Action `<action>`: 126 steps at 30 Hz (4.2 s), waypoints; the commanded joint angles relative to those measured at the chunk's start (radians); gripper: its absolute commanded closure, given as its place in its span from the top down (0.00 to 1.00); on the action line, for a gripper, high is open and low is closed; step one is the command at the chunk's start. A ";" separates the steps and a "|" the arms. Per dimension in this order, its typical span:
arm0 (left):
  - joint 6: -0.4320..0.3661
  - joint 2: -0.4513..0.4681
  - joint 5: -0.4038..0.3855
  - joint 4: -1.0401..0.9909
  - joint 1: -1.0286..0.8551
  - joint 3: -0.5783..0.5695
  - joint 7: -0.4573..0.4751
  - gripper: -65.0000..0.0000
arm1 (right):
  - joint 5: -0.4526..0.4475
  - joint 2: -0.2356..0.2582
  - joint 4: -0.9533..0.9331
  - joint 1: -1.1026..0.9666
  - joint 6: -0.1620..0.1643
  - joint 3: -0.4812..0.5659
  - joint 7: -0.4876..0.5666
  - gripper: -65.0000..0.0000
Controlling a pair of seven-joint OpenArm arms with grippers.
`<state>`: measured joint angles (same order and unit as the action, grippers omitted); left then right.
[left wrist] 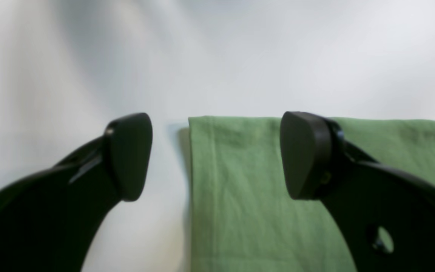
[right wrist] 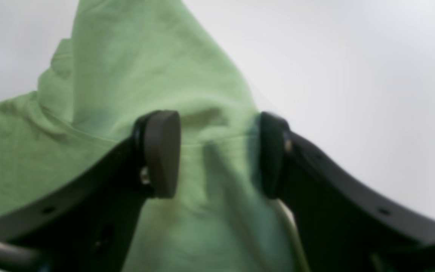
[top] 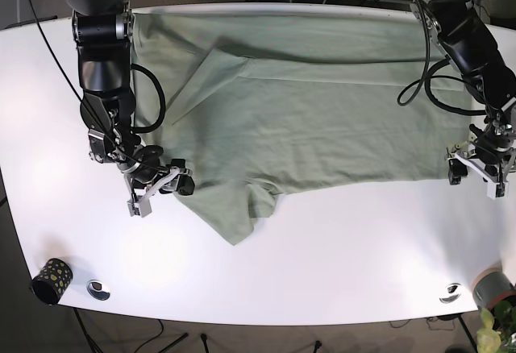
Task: Fold the T-shirt properly
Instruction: 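Grasp the shirt's hem corners with both grippers, then lift the hem and fold it over toward the folded edge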
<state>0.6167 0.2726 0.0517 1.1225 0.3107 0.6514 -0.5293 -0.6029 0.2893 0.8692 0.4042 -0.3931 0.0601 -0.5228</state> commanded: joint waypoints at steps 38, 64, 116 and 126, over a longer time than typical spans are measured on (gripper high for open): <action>-0.002 0.086 -0.019 -0.371 0.152 -0.080 0.028 0.26 | 0.157 -0.012 0.017 0.017 -0.036 -0.009 0.023 0.05; 0.002 0.043 -0.189 0.117 -0.034 -0.081 0.042 0.01 | 0.159 0.037 0.443 -0.067 -0.027 -0.010 -0.129 0.04; 0.001 0.043 -0.266 0.566 -0.605 -0.009 -0.171 0.59 | 0.114 -0.057 1.082 -0.825 -0.030 -0.409 -0.339 0.54; 0.001 0.021 -0.292 0.672 -0.586 0.005 -0.171 0.68 | 0.054 -0.048 1.105 -0.767 -0.036 -0.421 -0.340 0.64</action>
<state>0.6216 0.2897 -0.2123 1.7523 -0.2947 0.6468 -0.7197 -0.5373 0.2249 1.9587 -0.3874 -0.4252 -0.3580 -0.8852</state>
